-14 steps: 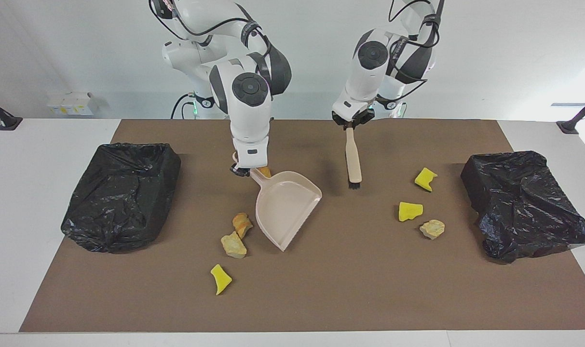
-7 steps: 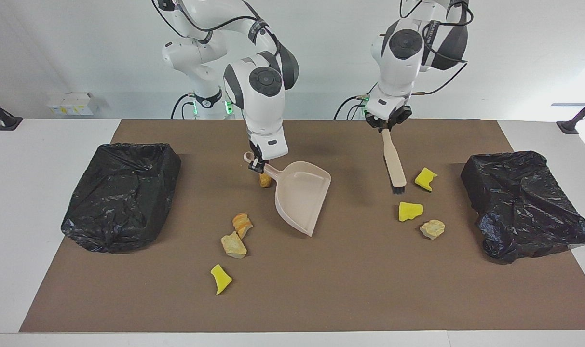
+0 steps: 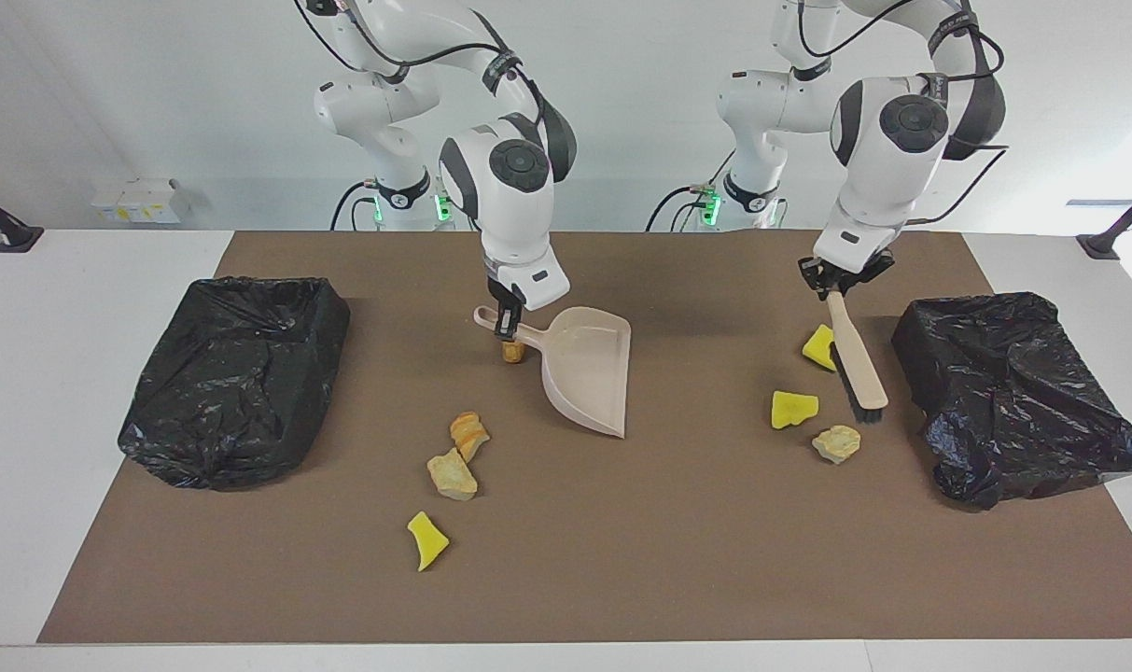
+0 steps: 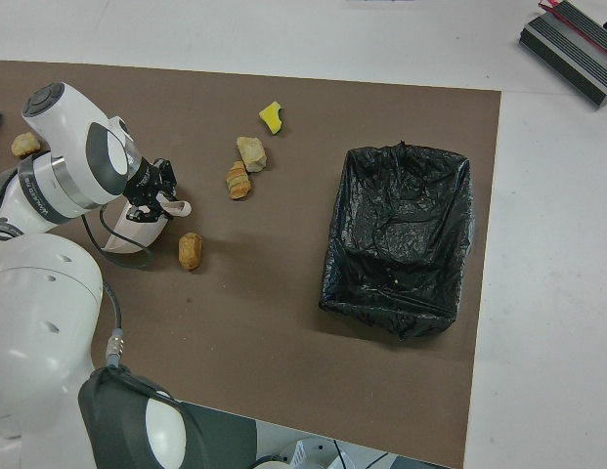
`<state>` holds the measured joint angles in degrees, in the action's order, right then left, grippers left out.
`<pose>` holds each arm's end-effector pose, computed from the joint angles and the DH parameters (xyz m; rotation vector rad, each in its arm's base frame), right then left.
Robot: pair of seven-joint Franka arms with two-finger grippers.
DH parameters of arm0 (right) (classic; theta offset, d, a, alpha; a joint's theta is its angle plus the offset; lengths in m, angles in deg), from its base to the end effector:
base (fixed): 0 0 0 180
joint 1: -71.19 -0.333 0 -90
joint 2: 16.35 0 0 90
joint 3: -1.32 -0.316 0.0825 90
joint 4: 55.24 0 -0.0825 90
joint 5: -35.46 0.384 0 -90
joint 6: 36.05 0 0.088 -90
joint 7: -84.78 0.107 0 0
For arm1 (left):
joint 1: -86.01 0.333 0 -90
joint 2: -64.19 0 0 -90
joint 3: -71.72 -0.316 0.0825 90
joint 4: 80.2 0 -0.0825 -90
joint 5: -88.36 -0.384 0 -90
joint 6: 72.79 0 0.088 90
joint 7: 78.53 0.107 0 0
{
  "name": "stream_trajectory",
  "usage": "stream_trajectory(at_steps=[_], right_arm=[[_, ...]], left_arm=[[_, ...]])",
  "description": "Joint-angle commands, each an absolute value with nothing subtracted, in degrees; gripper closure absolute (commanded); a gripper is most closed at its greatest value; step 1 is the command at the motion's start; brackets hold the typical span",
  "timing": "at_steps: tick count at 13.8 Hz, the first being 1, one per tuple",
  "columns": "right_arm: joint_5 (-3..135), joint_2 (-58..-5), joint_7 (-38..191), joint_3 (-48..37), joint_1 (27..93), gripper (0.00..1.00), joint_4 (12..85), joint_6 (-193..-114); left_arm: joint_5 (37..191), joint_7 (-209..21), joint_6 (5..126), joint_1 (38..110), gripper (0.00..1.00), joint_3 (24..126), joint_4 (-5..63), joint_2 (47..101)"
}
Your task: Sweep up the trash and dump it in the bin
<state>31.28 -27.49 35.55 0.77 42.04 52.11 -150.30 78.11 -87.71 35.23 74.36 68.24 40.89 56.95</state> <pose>0.5225 0.2926 0.4034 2.3526 2.0016 -0.1293 0.5007 -0.0577 0.4625 -2.9657 0.0703 0.1133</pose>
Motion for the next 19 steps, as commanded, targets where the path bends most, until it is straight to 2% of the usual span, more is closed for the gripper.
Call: stream_trajectory(at_steps=[1, 3, 5, 9, 15, 19], right_arm=[[30.4, -27.9, 33.9, 0.6, 41.3, 1.00, 53.8, -154.1], [30.4, -29.1, 33.7, 0.6, 41.2, 1.00, 53.8, -155.9], [30.4, -29.9, 32.7, 0.6, 41.2, 1.00, 53.8, -157.8], [28.3, -30.1, 28.0, 0.6, 41.8, 1.00, 53.7, -157.3], [27.9, -30.1, 27.9, 0.6, 42.0, 1.00, 53.7, -157.2], [27.9, -30.0, 28.1, 0.6, 41.7, 1.00, 53.7, -157.1]], left_arm=[[76.1, -81.5, 39.3, 79.9, 1.00, 69.0, 39.2, 61.3], [75.8, -79.2, 40.2, 80.9, 1.00, 68.9, 37.4, 63.5], [74.1, -76.4, 44.1, 84.1, 1.00, 69.0, 35.7, 68.3], [71.4, -71.7, 53.6, 86.4, 1.00, 69.0, 35.7, 74.6], [72.4, -63.8, 46.1, 82.5, 1.00, 69.8, 36.9, 73.8], [80.0, -63.9, 40.3, 79.6, 1.00, 69.8, 37.0, 72.8]])
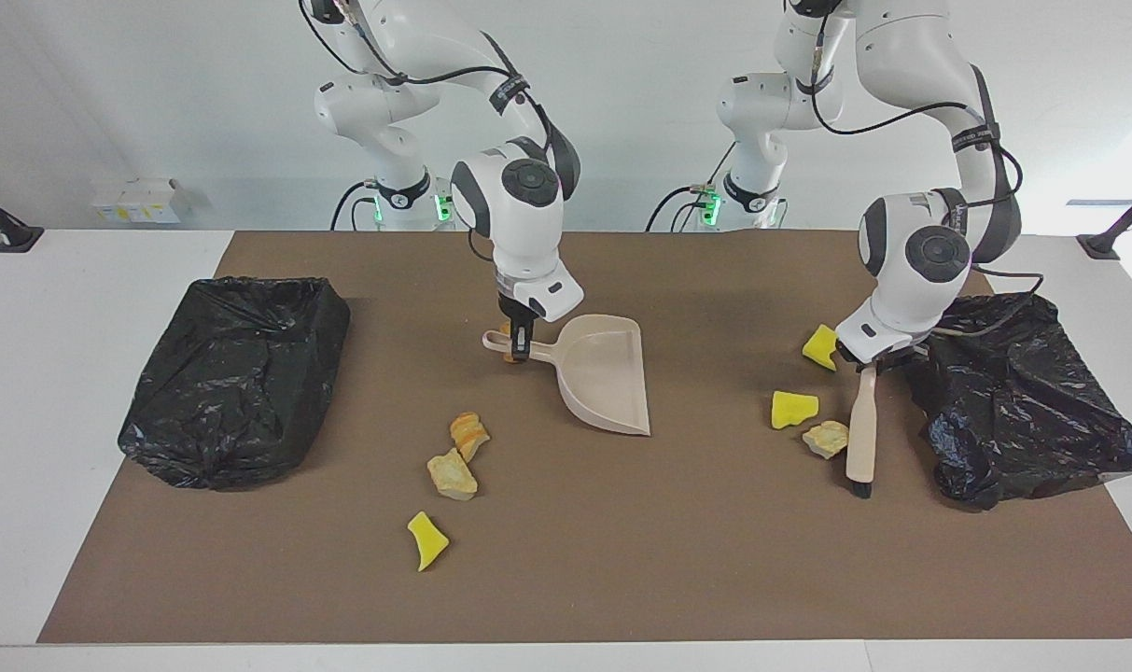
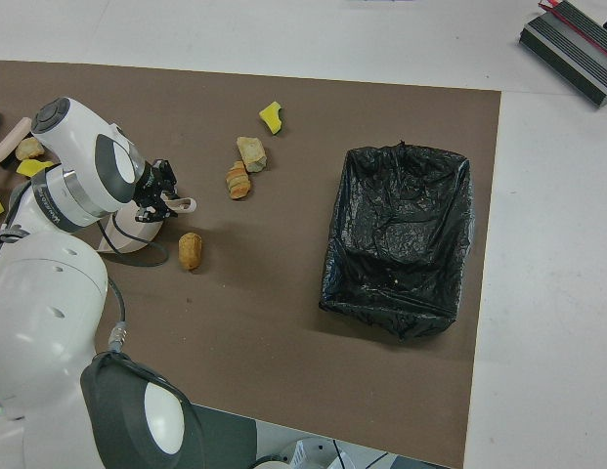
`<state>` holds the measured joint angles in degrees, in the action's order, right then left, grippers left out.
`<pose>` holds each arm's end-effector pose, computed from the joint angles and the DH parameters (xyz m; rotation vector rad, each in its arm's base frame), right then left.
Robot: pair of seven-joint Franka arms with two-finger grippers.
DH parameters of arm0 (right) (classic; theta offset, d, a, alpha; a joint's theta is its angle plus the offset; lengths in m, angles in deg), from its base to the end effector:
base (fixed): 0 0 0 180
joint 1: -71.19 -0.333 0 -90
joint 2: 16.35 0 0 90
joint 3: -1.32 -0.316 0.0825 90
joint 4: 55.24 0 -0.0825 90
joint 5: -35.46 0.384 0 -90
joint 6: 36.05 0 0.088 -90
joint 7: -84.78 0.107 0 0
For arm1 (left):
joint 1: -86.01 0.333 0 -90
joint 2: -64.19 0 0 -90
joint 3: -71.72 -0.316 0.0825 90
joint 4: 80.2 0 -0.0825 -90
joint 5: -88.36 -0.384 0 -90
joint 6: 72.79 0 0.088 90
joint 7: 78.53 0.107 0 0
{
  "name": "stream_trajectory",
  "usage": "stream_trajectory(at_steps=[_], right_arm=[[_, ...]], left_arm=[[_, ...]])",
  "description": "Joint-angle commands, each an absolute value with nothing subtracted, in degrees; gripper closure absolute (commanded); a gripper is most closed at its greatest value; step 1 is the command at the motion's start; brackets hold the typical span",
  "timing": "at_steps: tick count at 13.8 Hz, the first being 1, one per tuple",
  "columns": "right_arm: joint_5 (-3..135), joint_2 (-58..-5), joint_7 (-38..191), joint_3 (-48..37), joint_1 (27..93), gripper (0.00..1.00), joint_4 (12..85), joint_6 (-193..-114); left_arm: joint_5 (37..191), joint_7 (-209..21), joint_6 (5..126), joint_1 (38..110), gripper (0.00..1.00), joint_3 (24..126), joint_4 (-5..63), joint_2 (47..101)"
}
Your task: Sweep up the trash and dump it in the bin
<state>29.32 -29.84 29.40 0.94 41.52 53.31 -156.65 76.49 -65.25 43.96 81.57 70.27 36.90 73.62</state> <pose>0.5295 0.3002 0.3783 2.1887 2.1364 -0.0676 0.5599 -0.0180 0.3496 -2.9071 0.5792 0.2766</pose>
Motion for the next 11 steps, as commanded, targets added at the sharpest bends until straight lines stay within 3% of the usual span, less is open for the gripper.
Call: stream_trajectory(at_steps=[1, 11], right_arm=[[27.9, -30.0, 28.1, 0.6, 41.7, 1.00, 53.7, -157.1], [28.0, -30.0, 28.3, 0.6, 41.7, 1.00, 53.7, -156.9]], left_arm=[[82.0, -64.6, 39.1, 78.6, 1.00, 69.7, 38.1, 72.0], [87.0, -88.3, 33.7, 64.5, 1.00, 69.7, 39.8, 68.7]])
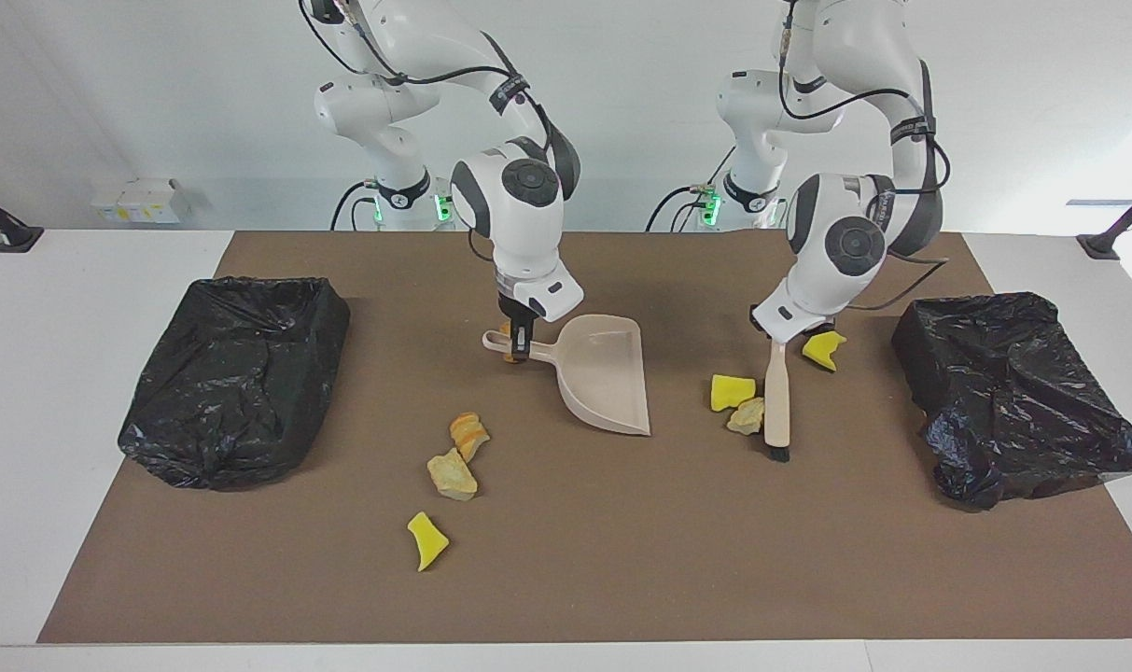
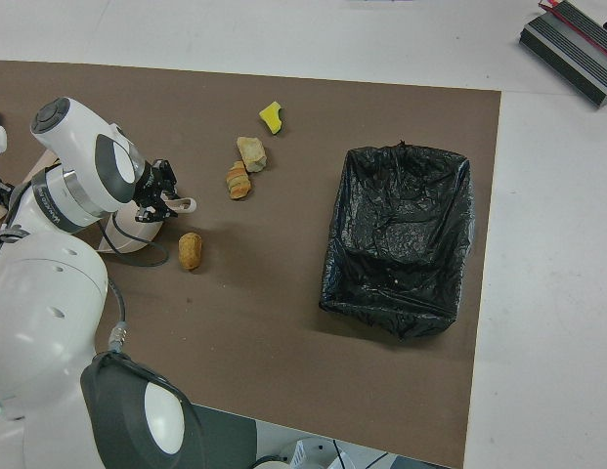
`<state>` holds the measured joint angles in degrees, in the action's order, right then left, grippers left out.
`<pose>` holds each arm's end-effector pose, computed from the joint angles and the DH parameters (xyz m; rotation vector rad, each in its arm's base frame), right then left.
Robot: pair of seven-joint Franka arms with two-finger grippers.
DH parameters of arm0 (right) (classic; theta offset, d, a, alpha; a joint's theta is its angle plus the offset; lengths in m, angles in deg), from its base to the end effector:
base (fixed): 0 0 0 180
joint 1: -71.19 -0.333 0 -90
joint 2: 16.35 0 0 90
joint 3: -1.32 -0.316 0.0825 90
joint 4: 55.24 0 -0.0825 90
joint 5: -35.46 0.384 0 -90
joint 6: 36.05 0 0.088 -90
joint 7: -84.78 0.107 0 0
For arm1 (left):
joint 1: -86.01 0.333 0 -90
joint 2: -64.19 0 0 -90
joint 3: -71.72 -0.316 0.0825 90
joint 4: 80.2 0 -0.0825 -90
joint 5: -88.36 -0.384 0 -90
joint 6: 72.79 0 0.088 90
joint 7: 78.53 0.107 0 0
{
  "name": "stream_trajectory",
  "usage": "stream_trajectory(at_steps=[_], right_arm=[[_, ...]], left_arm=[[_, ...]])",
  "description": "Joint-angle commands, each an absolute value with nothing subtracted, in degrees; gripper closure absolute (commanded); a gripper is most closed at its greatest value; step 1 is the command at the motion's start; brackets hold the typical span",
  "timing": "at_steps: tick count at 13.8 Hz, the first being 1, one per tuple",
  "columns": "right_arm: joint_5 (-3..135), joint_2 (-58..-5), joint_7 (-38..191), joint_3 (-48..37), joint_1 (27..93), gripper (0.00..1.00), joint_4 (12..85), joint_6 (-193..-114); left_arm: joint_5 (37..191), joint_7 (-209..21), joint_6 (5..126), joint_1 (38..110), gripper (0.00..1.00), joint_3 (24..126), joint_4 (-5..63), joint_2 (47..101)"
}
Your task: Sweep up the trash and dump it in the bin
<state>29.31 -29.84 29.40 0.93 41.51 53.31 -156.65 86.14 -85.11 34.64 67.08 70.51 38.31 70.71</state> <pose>0.5294 0.3004 0.3783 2.1882 2.1368 -0.0676 0.5069 -0.1590 0.3562 -2.9915 0.3176 0.4434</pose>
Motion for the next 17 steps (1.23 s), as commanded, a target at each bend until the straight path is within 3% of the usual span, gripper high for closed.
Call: stream_trajectory(at_steps=[1, 8, 13, 17], right_arm=[[28.0, -30.0, 28.3, 0.6, 41.7, 1.00, 53.7, -156.9], [28.0, -30.0, 29.1, 0.6, 41.6, 1.00, 53.7, -156.9], [28.0, -30.0, 29.1, 0.6, 41.6, 1.00, 53.7, -156.9], [28.0, -30.0, 29.1, 0.6, 41.6, 1.00, 53.7, -156.8]], left_arm=[[87.0, -90.3, 33.6, 63.9, 1.00, 69.8, 39.5, 68.4], [88.7, -104.8, 23.5, 65.5, 1.00, 69.0, 38.7, 61.5], [86.8, -104.9, 17.0, 73.9, 1.00, 69.0, 39.5, 58.7], [84.1, -104.5, 19.1, 79.0, 1.00, 69.0, 47.2, 53.8]])
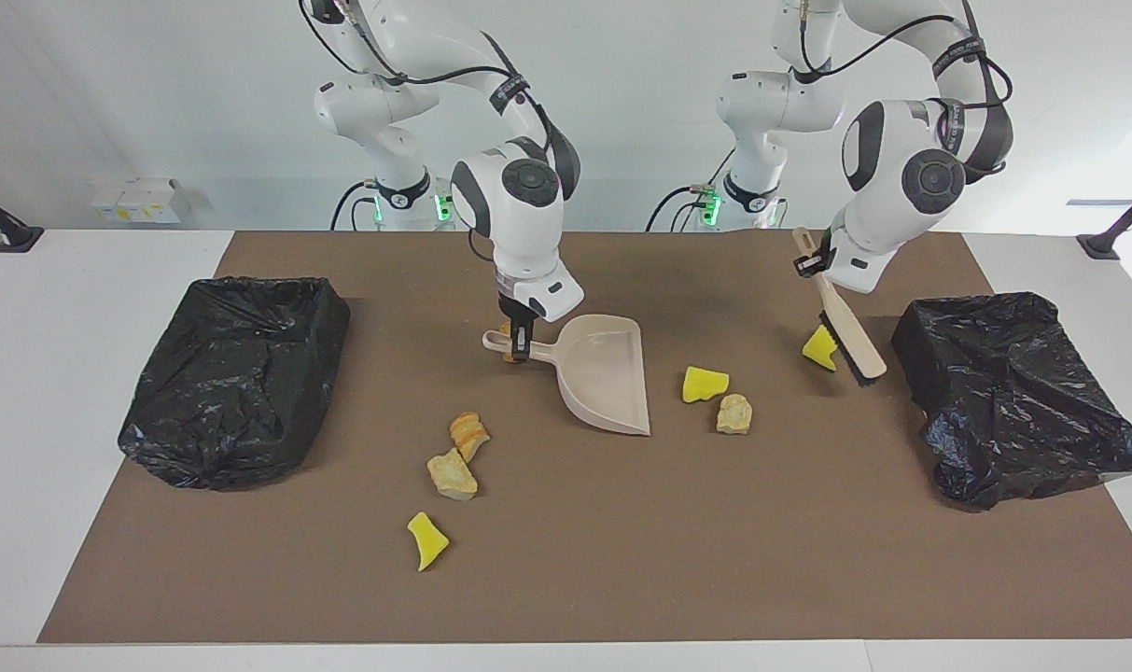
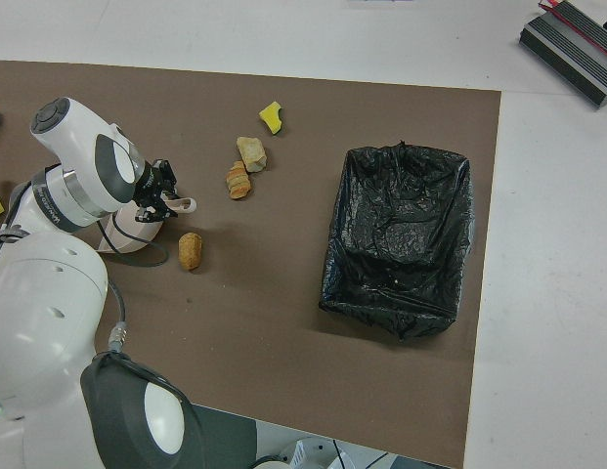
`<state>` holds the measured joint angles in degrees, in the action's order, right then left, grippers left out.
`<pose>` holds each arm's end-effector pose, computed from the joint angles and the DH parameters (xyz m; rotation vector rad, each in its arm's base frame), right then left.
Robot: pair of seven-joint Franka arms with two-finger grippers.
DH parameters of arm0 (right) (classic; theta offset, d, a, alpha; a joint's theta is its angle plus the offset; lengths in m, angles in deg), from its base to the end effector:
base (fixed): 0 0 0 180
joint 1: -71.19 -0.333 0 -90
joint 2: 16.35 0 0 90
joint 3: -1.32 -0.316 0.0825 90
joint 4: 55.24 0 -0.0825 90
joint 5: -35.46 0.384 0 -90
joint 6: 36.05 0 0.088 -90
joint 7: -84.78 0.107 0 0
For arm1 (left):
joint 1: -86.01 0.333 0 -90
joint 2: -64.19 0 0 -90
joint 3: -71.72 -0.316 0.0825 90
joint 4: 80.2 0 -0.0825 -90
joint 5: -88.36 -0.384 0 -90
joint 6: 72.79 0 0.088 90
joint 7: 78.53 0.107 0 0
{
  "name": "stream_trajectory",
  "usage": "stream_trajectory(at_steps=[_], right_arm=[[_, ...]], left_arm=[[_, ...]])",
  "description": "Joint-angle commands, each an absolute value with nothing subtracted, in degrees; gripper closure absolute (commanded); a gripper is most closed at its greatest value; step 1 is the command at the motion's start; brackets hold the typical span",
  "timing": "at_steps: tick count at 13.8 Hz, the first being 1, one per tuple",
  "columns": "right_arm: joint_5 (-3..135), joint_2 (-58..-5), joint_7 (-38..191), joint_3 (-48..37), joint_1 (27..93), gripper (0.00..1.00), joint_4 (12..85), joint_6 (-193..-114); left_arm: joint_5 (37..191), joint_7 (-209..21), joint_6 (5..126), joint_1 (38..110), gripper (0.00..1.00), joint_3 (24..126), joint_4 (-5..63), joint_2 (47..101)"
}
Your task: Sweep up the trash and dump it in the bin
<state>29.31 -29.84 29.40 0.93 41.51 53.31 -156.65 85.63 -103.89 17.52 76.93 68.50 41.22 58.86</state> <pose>0.5294 0.3004 0.3783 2.1882 2.1368 -0.0676 0.4648 -0.0422 0.4259 -2.8760 -0.4756 0.6260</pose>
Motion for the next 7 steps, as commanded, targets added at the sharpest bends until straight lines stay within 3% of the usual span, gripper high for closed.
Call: stream_trajectory(at_steps=[1, 7], right_arm=[[28.0, -30.0, 29.1, 0.6, 41.6, 1.00, 53.7, -156.8], [28.0, -30.0, 29.1, 0.6, 41.6, 1.00, 53.7, -156.8]], left_arm=[[83.6, -104.1, 20.8, 80.6, 1.00, 69.1, 49.1, 52.9], [83.6, -102.2, 27.3, 82.0, 1.00, 69.1, 57.8, 48.3]])
